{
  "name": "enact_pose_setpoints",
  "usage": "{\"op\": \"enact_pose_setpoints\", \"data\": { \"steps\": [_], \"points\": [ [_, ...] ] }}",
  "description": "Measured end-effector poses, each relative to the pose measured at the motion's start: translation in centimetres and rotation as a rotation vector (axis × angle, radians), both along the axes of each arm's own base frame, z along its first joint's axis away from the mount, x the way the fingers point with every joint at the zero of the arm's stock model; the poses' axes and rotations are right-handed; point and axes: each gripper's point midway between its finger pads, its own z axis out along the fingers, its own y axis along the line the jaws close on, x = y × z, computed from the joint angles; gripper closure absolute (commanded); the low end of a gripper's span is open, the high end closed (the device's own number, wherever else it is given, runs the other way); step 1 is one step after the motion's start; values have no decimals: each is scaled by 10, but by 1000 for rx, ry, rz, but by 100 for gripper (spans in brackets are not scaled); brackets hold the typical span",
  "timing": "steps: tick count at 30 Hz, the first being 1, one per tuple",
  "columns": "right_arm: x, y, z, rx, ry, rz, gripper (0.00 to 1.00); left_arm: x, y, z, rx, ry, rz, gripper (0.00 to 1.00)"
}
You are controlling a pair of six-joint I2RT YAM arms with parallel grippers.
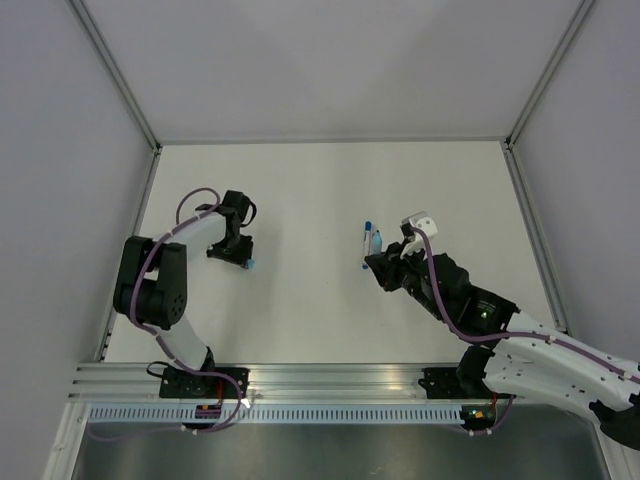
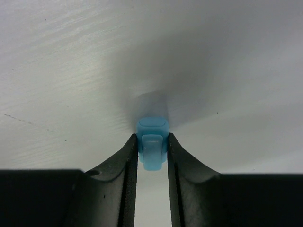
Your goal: Insert the pens into the pen caps
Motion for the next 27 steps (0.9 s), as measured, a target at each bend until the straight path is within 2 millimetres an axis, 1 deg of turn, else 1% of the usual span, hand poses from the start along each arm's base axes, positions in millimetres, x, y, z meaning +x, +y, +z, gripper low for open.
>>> {"op": "enact_pose_setpoints", "data": {
  "steps": [2, 3, 5, 7, 9, 10, 12, 13, 15, 17, 18, 21, 24, 27],
  "points": [
    [-1, 7, -5, -1, 4, 28, 100, -1, 0, 8, 8, -17, -47, 98],
    [-3, 14, -9, -1, 9, 60, 100, 1, -1, 16, 7, -44, -80, 98],
    [-7, 29, -19, -6, 24, 131, 100, 8, -7, 36, -1, -120, -159, 98],
    [-13, 45, -30, -16, 48, 212, 100, 18, -20, 67, -17, -246, -256, 98],
    [-20, 60, -39, -21, 72, 293, 100, 25, -42, 102, -44, -397, -367, 98],
    [-24, 67, -44, -22, 86, 335, 100, 26, -53, 116, -60, -458, -415, 98],
    [-31, 78, -50, -22, 104, 401, 100, 20, -84, 148, -92, -592, -537, 98],
    [-33, 81, -52, -21, 109, 421, 100, 15, -96, 159, -102, -637, -584, 98],
    [-37, 88, -58, -25, 122, 460, 100, 1, -127, 182, -138, -734, -704, 98],
    [-39, 94, -65, -31, 139, 491, 100, -11, -147, 198, -166, -808, -788, 98],
    [-41, 96, -68, -34, 148, 502, 100, -15, -153, 205, -178, -841, -816, 98],
    [-43, 100, -77, -42, 169, 525, 100, -20, -155, 214, -182, -911, -844, 98],
    [-43, 101, -85, -56, 188, 530, 100, -23, -153, 217, -174, -940, -857, 98],
    [-43, 102, -89, -65, 199, 529, 100, -26, -157, 221, -176, -967, -877, 98]
  ]
}}
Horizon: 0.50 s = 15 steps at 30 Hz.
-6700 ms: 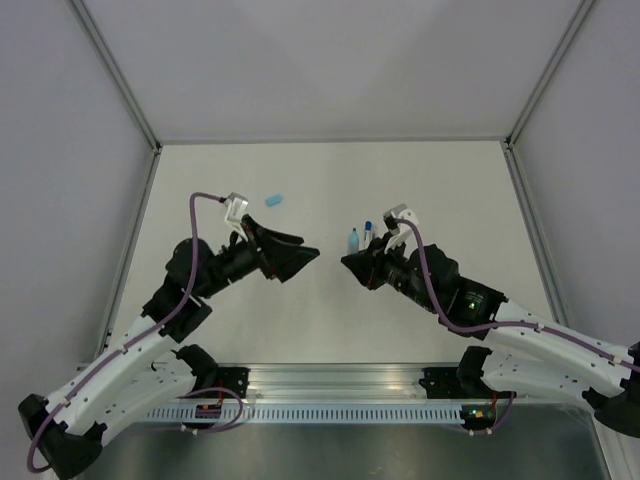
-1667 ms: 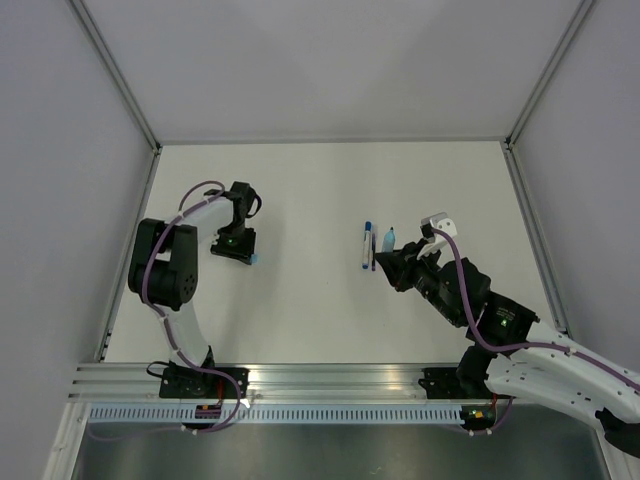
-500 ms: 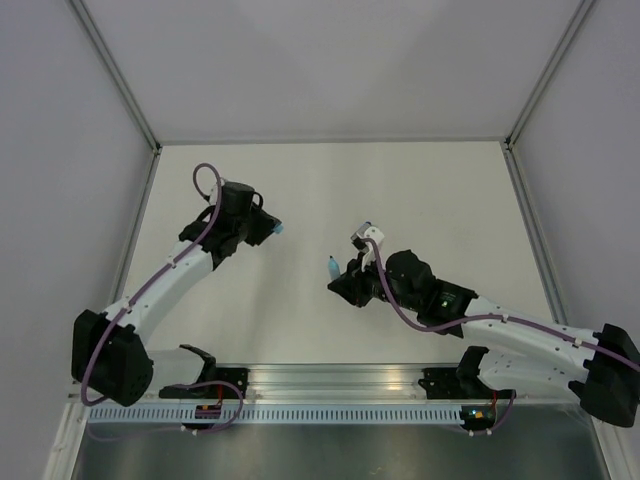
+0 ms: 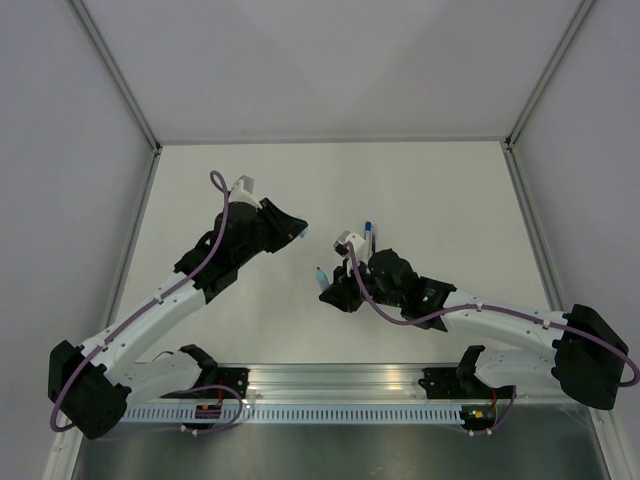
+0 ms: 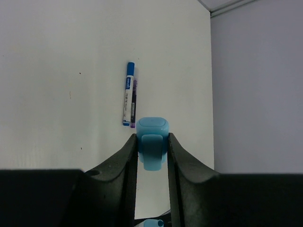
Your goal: Insert the pens into the pen caps
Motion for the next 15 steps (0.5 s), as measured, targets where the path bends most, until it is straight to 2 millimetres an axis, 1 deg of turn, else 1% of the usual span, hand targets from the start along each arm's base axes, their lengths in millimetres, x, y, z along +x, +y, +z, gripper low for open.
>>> {"op": "enact_pose_setpoints", "data": {
  "steps": [6, 11, 15],
  "points": [
    [2, -1, -1, -6, -2, -11, 100, -16, -20, 4, -1, -32, -86, 98],
    [6, -2, -2, -12, -10, -35, 100, -34, -36, -7, 16, -29, -153, 98],
    [11, -4, -2, -18, -19, -61, 100, -42, -41, -10, 32, -37, -174, 98]
  ]
}}
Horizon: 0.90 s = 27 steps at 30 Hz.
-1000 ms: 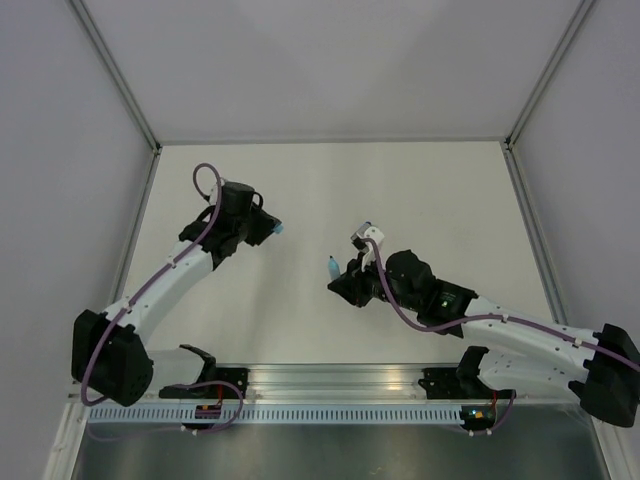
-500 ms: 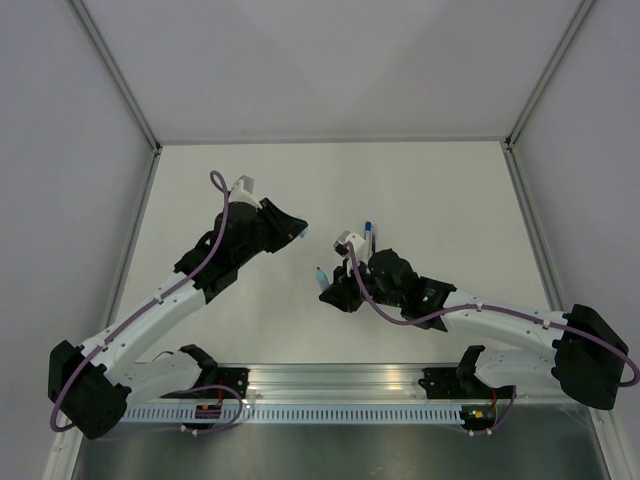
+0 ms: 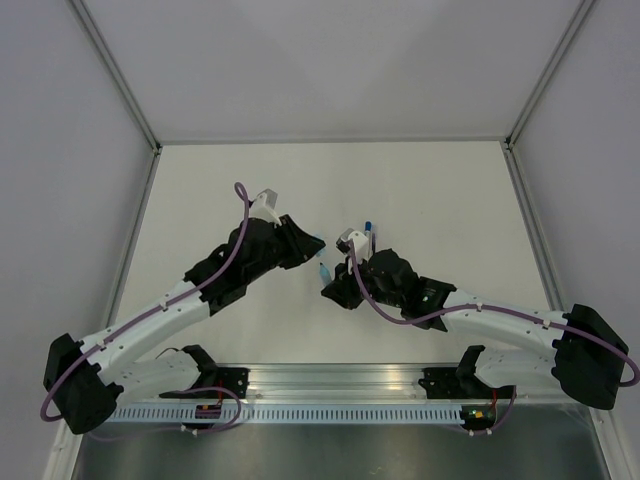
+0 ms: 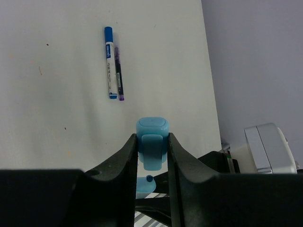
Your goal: Insert the pens into the pen caps
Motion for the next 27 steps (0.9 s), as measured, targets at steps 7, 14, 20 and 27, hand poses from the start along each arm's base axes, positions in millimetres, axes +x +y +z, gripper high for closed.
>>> {"op": "enact_pose_setpoints", "data": {
  "steps": [7, 14, 20, 27],
  "points": [
    [7, -3, 0, -8, -12, -42, 100, -5, -2, 3, 3, -34, -13, 98],
    [11, -5, -1, -13, -19, -69, 100, -10, -3, 0, 10, -51, -28, 98],
    [13, -6, -1, -15, -21, -81, 100, -13, -4, -8, 22, -49, -40, 98],
    [18, -9, 2, -11, -28, -108, 100, -18, -16, -10, 41, -79, -72, 98]
  ]
}}
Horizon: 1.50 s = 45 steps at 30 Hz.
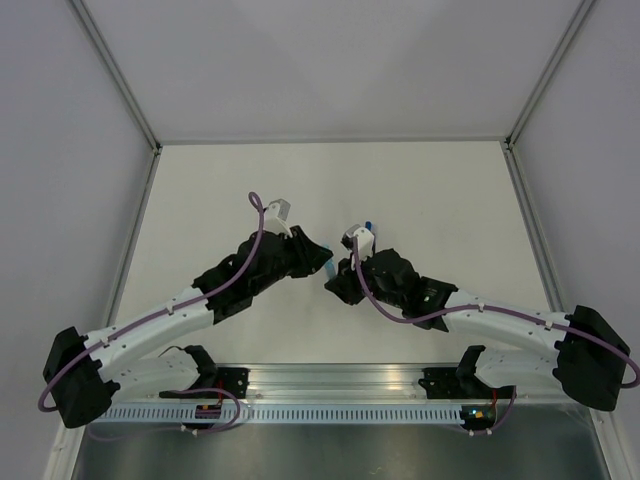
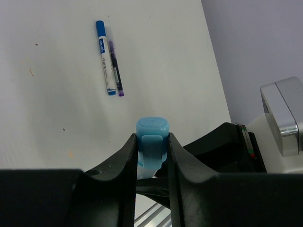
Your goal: Insert the pens into the pen caps
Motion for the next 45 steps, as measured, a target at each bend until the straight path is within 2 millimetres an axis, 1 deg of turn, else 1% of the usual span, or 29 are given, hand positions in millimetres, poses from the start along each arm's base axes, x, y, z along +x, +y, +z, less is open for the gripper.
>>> {"op": "enact_pose_setpoints", "data": {
  "steps": [3, 10, 22, 25, 26, 28, 29, 31, 34, 37, 39, 43, 45],
  "points": [
    [0, -2, 2, 6, 6, -11, 100, -2, -3, -2, 18, -19, -4, 98],
    [-3, -11, 6, 25, 5, -21, 100, -8, -9, 2, 9, -70, -11, 98],
    [-6, -12, 2, 13, 18, -11, 100, -15, -13, -4, 64, -116, -38, 98],
    [-7, -13, 1, 7, 21, -10, 100, -15, -14, -5, 71, -118, -40, 89],
    [-7, -14, 1, 7, 21, -10, 100, -15, -14, -5, 72, -118, -41, 81],
    [-8, -14, 1, 6, 22, -7, 100, -16, -14, -5, 72, -118, -43, 71],
    [-8, -14, 1, 5, 22, -4, 100, -16, -14, -5, 72, -118, -46, 62],
    [-9, -14, 1, 5, 24, 0, 100, -18, -15, -7, 77, -115, -57, 50],
    [-4, -13, 7, 28, 9, -8, 100, -28, -15, -16, 111, -90, -91, 44],
    [-4, -11, 9, 38, 7, 0, 100, -32, -11, -21, 135, -76, -98, 41],
    [-5, -10, 10, 43, 7, 8, 100, -34, -9, -19, 133, -78, -100, 38],
    [-7, -9, 13, 53, 4, 21, 100, -38, -7, -7, 115, -110, -123, 26],
    [-8, -9, 14, 57, 3, 29, 100, -41, -6, 1, 107, -148, -149, 25]
  ]
}}
